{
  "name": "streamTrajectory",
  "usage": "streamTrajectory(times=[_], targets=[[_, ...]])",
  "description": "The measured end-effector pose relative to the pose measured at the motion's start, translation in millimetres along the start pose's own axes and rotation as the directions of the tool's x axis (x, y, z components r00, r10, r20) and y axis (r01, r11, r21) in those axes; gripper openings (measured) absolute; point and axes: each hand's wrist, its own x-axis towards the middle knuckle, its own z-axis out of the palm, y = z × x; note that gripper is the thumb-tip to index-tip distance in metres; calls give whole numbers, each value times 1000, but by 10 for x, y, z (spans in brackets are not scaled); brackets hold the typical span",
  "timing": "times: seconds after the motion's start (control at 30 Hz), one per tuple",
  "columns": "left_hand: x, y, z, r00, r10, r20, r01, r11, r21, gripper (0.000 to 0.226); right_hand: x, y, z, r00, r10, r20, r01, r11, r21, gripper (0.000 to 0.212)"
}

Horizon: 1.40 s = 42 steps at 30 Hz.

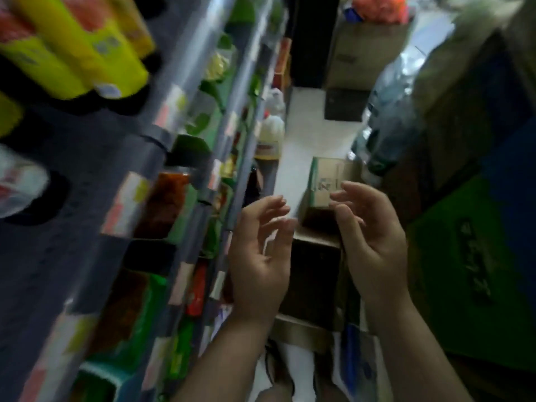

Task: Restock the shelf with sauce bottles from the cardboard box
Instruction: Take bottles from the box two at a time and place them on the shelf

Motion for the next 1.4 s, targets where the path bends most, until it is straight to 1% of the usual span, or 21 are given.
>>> streamTrajectory(times=[0.07, 0.13, 0.23, 0.3, 0.43, 0.57, 0.63, 0.73, 0.8, 0.93, 1.03, 1.07, 1.2, 1.3, 1.4], targets=[[-82, -397, 200, 994, -76, 78, 79, 996, -31, 22, -95, 368, -155, 995, 81, -52, -84, 995, -48, 32], [-183, -838, 375, 984, -134, 119, 140, 989, -41, 23, -196, 780, -266, 983, 156, -96, -165, 981, -101, 33], [-311, -1562, 586, 961, -228, 159, 235, 972, -25, 23, -321, 1473, -356, 943, 290, -165, -308, 947, -94, 29], [-396, -2020, 688, 944, -286, 163, 288, 958, 15, 22, -367, 1951, -362, 905, 380, -190, -398, 915, -68, 32], [-488, -2946, 864, 900, -389, 195, 385, 921, 60, 21, -419, 2991, -318, 859, 451, -242, -478, 876, -67, 30], [-601, -3840, 995, 862, -468, 193, 462, 883, 80, 23, -553, 4027, -265, 807, 536, -248, -573, 812, -108, 29], [-687, -4290, 1042, 844, -496, 202, 483, 868, 113, 26, -631, 4461, -240, 775, 571, -270, -615, 780, -117, 32], [-837, -4976, 1091, 798, -563, 215, 537, 826, 170, 34, -718, 5022, -194, 708, 632, -315, -687, 720, -100, 39], [-932, -5350, 1117, 761, -610, 221, 569, 791, 223, 41, -737, 5365, -165, 687, 647, -331, -710, 694, -119, 46], [-1013, -5890, 1204, 729, -661, 178, 592, 739, 320, 56, -701, 5988, -98, 673, 651, -351, -734, 647, -208, 55], [-1013, -6161, 1310, 709, -686, 164, 579, 699, 420, 62, -672, 6331, -65, 663, 653, -366, -744, 630, -224, 62], [-1014, -6237, 1345, 707, -687, 166, 574, 695, 432, 64, -656, 6423, -65, 658, 654, -373, -747, 629, -214, 64], [-969, -6507, 1500, 733, -663, 151, 564, 717, 410, 65, -556, 6755, -63, 651, 658, -379, -752, 627, -202, 67], [-1006, -6657, 1586, 741, -658, 133, 570, 721, 393, 64, -543, 6910, -67, 664, 638, -390, -736, 651, -188, 63], [-1031, -6796, 1667, 748, -656, 102, 575, 716, 395, 63, -529, 7003, -77, 683, 603, -411, -699, 702, -132, 48]])
